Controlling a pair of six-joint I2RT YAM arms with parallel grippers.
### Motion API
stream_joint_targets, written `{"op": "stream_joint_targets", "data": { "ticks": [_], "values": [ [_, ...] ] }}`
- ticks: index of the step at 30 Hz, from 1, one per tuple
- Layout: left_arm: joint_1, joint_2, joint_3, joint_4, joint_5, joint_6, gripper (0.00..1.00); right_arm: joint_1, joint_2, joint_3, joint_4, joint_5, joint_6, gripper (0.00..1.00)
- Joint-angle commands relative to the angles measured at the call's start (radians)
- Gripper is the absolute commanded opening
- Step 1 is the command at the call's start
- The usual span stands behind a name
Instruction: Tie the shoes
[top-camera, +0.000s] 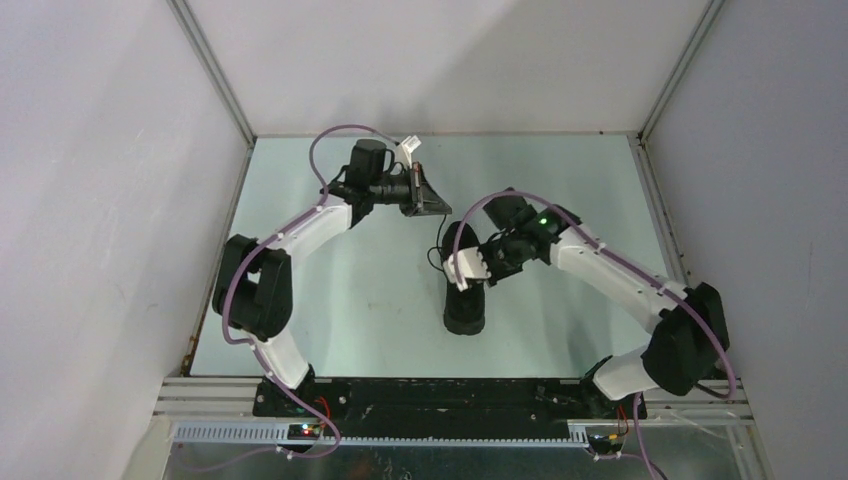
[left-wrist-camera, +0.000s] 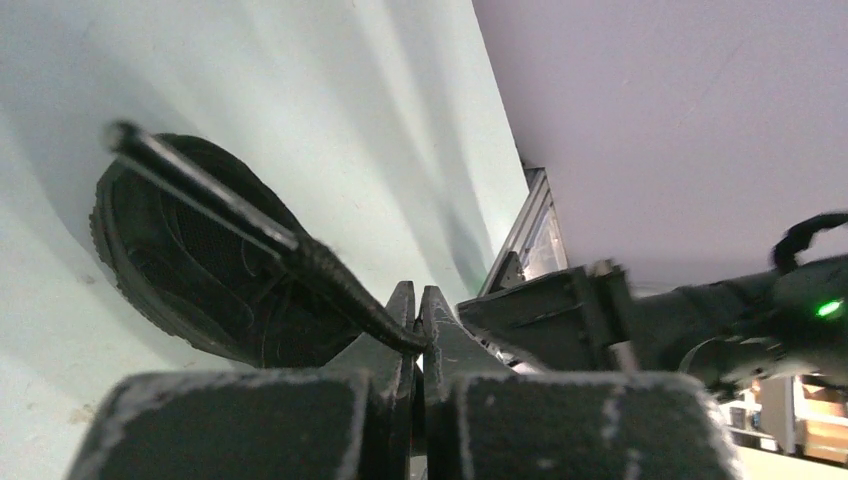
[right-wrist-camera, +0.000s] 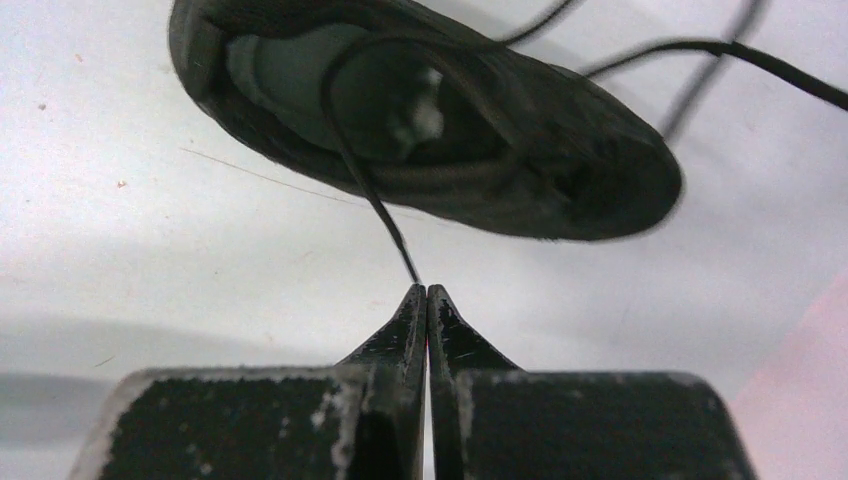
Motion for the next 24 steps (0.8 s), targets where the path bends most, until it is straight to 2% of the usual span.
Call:
{"op": "stream_joint_targets", "data": {
  "ticks": [1, 8, 10, 14, 16, 24],
  "values": [
    [0.005, -0.076, 0.038, -0.031, -0.010, 0.091, 0.00, -0.069, -0.112, 0.116, -0.049, -0.103, 0.140, 0.00],
    [0.003, -0.092, 0.059, -0.111, -0.068, 0.180, 0.00, -0.144, -0.197, 0.121, -0.093, -0.189, 0.208, 0.00],
    [0.001, -0.093, 0.060, -0.114, -0.085, 0.172, 0.00, -0.108, -0.225, 0.051, -0.096, -0.135, 0.122, 0.12],
    [-0.003, -0.087, 0.060, -0.117, -0.094, 0.162, 0.00, 0.003, -0.259, -0.112, 0.002, -0.004, -0.020, 0.29],
    [-0.005, -0.086, 0.058, -0.117, -0.093, 0.161, 0.00, 0.050, -0.236, -0.151, 0.048, 0.046, -0.060, 0.36],
    [-0.004, -0.087, 0.044, -0.105, -0.081, 0.153, 0.00, 0.089, -0.107, -0.185, 0.185, 0.119, -0.144, 0.44]
  ]
}}
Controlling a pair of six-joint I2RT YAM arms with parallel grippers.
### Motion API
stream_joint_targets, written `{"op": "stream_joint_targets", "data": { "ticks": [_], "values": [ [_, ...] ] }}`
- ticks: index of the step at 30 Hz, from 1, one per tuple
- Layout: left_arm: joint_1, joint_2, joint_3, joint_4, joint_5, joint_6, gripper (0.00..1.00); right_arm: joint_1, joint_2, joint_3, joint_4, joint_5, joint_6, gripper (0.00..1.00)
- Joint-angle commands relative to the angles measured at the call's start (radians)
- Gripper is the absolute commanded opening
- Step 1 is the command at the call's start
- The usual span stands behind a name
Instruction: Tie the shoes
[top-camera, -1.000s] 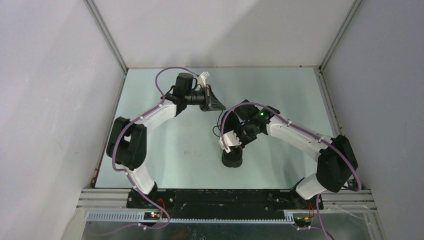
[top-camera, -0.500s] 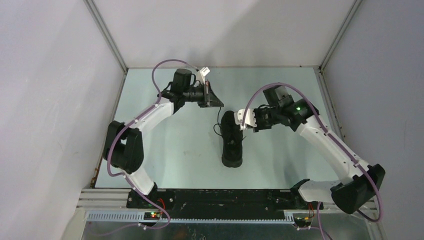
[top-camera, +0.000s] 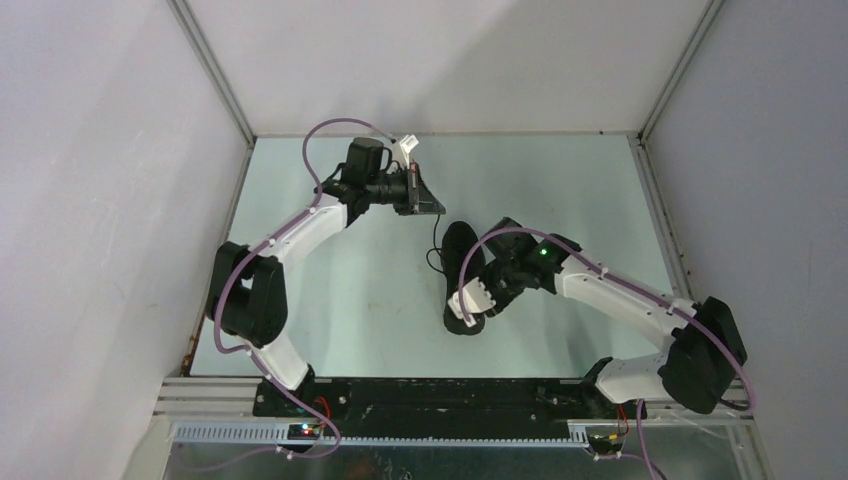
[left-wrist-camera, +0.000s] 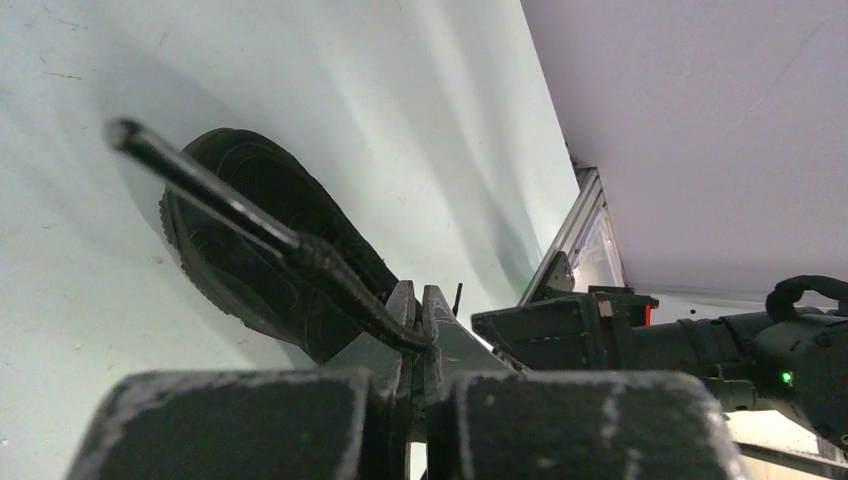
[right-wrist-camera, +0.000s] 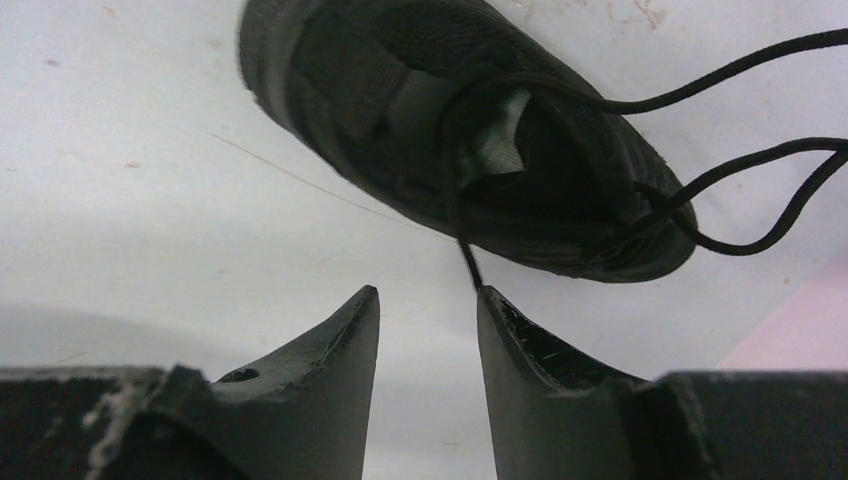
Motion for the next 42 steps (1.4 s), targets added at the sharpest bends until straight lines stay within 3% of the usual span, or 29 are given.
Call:
{"op": "stream_joint_targets", "data": {
  "ticks": [1, 8, 10, 12, 14, 16, 22, 35, 42],
  "values": [
    [-0.004, -0.037, 0.017, 0.021, 0.005, 0.011, 0.00, 0.009, 0.057, -0.007, 0.148, 0.076, -0.073, 0.44],
    [-0.004, -0.028, 0.018, 0.042, 0.023, -0.013, 0.00, 0.007, 0.090, -0.019, 0.201, 0.087, -0.087, 0.43],
    [-0.004, -0.023, 0.021, 0.043, 0.026, -0.014, 0.00, 0.007, 0.104, -0.027, 0.199, 0.092, -0.098, 0.38],
    [-0.004, -0.021, 0.024, 0.043, 0.024, -0.015, 0.00, 0.008, 0.114, -0.028, 0.196, 0.102, -0.093, 0.18],
    [-0.004, -0.023, 0.024, 0.042, 0.025, -0.017, 0.00, 0.000, 0.086, -0.002, 0.180, 0.093, -0.076, 0.05],
    [-0.005, -0.026, 0.024, 0.043, 0.026, -0.016, 0.00, -0.014, 0.053, 0.060, 0.131, 0.050, 0.008, 0.00],
    [-0.010, -0.008, 0.031, 0.051, 0.023, -0.019, 0.00, -0.091, -0.011, 0.304, -0.029, -0.222, 0.273, 0.00],
    [-0.026, -0.005, 0.042, 0.110, 0.084, -0.089, 0.00, -0.108, -0.032, 0.351, 0.011, -0.312, 0.459, 0.00],
    [-0.027, 0.019, 0.038, 0.170, 0.109, -0.170, 0.00, -0.021, 0.036, 0.354, 0.003, -0.330, 0.407, 0.00]
  ]
}}
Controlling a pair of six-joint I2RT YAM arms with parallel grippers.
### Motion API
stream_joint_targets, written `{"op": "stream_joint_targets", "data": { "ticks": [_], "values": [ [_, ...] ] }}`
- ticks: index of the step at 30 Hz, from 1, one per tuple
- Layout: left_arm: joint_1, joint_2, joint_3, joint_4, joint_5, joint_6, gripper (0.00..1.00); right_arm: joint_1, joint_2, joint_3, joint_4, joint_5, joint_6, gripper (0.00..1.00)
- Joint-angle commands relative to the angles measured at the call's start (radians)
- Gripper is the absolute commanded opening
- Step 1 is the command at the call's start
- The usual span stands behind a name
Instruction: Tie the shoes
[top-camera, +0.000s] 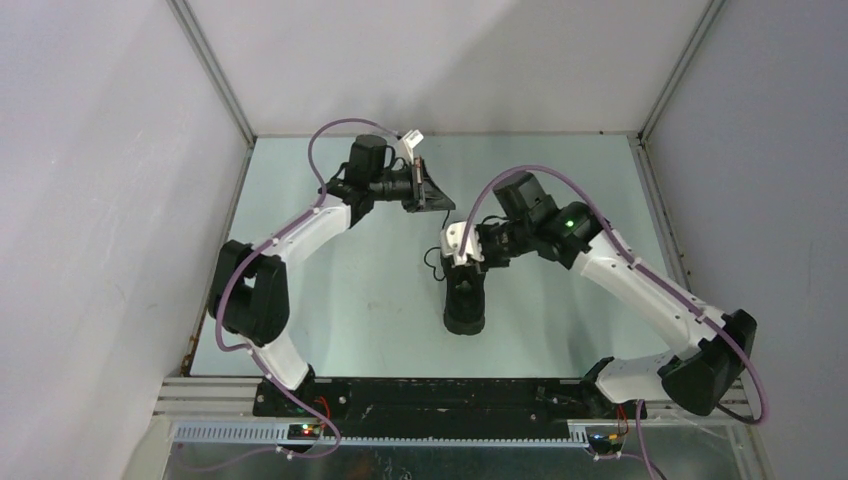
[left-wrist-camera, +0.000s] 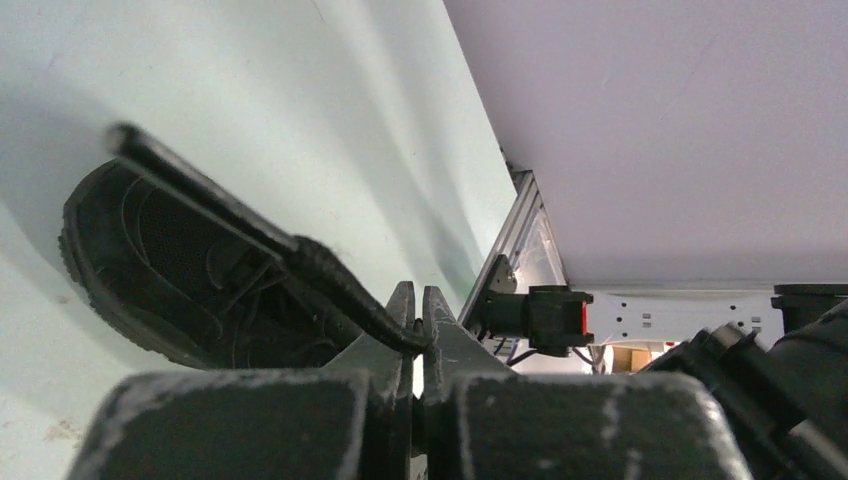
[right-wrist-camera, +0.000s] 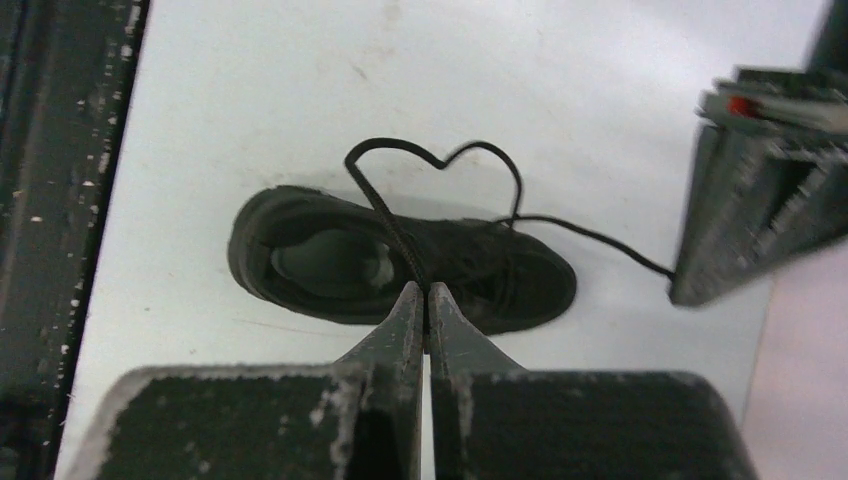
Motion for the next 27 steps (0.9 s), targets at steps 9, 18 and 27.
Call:
{"op": "stream_joint_targets", "data": {
  "ticks": [9, 18, 27],
  "values": [
    [-0.002, 0.036, 0.049, 0.036, 0.042, -0.034, 0.00, 0.123, 0.315, 0.210, -0.191, -0.113, -0.079, 0.00],
    [-0.001, 0.055, 0.060, 0.038, 0.051, -0.044, 0.00, 0.131, 0.450, 0.294, -0.294, -0.050, -0.164, 0.00],
    [-0.001, 0.053, 0.057, 0.038, 0.052, -0.041, 0.00, 0.149, 0.450, 0.224, -0.212, 0.114, -0.251, 0.00]
  ]
}}
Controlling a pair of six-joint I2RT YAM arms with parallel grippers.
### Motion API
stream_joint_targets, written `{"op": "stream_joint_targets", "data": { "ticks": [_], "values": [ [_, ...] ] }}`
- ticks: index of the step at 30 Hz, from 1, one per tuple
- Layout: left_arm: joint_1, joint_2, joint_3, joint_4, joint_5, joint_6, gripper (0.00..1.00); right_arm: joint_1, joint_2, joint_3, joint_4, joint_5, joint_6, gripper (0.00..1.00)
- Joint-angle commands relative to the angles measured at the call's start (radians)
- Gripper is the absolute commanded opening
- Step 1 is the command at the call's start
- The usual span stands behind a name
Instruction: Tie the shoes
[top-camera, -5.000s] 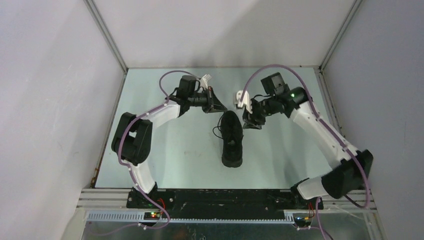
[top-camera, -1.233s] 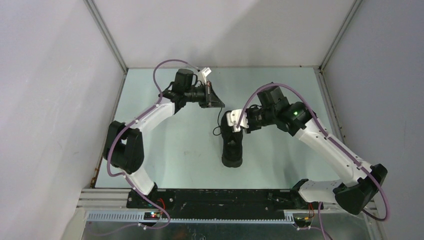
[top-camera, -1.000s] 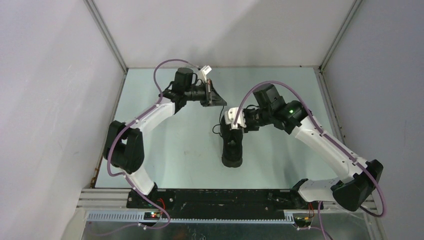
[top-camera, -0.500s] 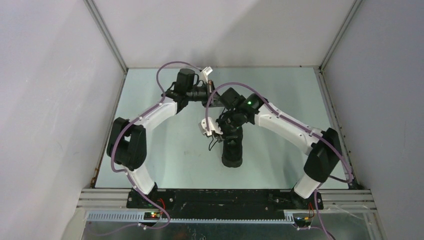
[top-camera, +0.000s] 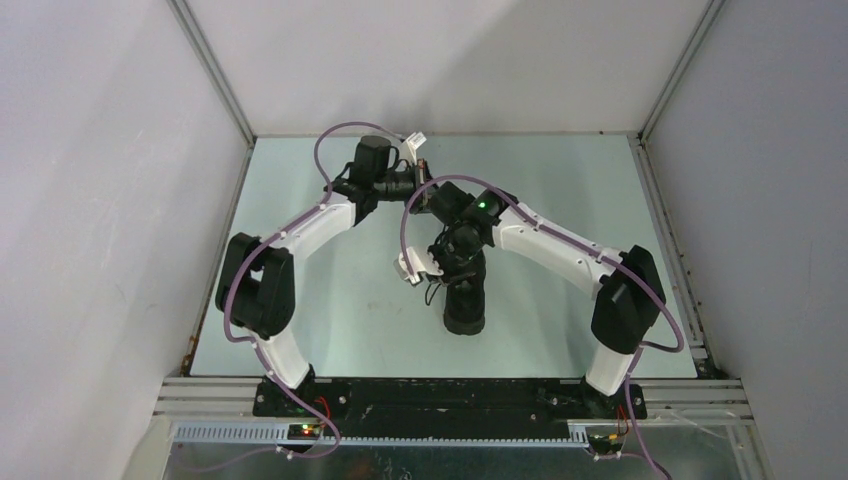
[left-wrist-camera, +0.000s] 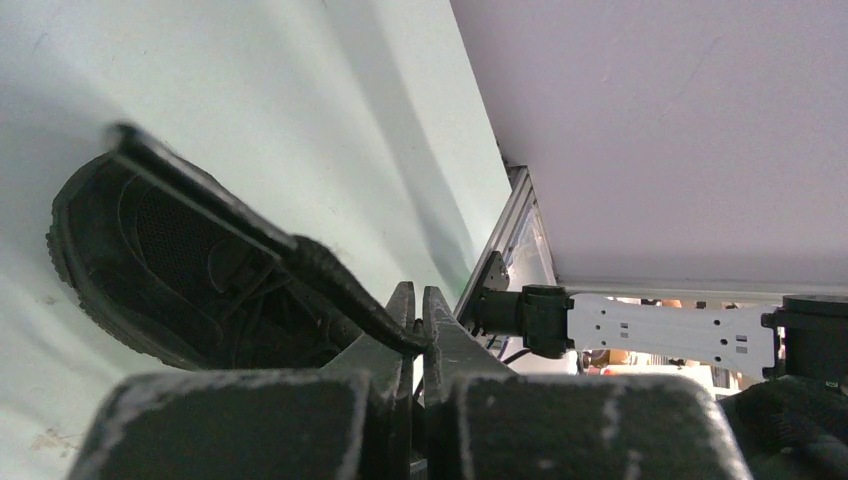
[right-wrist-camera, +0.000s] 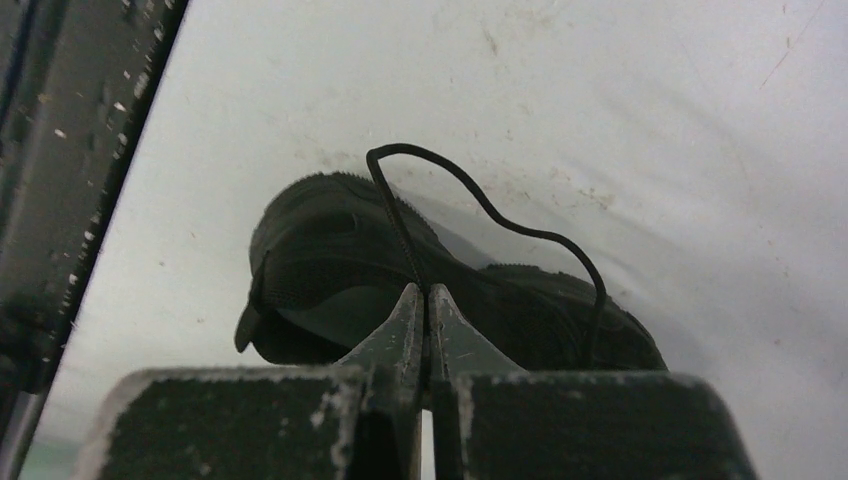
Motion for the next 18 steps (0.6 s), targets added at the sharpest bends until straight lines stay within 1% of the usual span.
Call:
{"op": "stream_joint_targets", "data": {
  "ticks": [1, 3, 7, 18],
  "values": [
    [-0.001, -0.001, 0.039, 0.021, 0.026, -0.004, 0.00, 0.013, -0.010, -0.030, 0.055, 0.106, -0.077, 0.00],
    [-0.001, -0.001, 0.040, 0.021, 0.025, -0.004, 0.00, 0.013, -0.012, -0.045, 0.075, 0.159, -0.121, 0.00],
    [-0.001, -0.001, 0.041, 0.021, 0.026, -0.005, 0.00, 0.005, -0.009, -0.053, 0.098, 0.205, -0.159, 0.00],
    [-0.001, 0.003, 0.047, 0.010, 0.024, 0.007, 0.00, -0.061, -0.013, -0.061, 0.105, 0.267, -0.213, 0.00]
  ]
}}
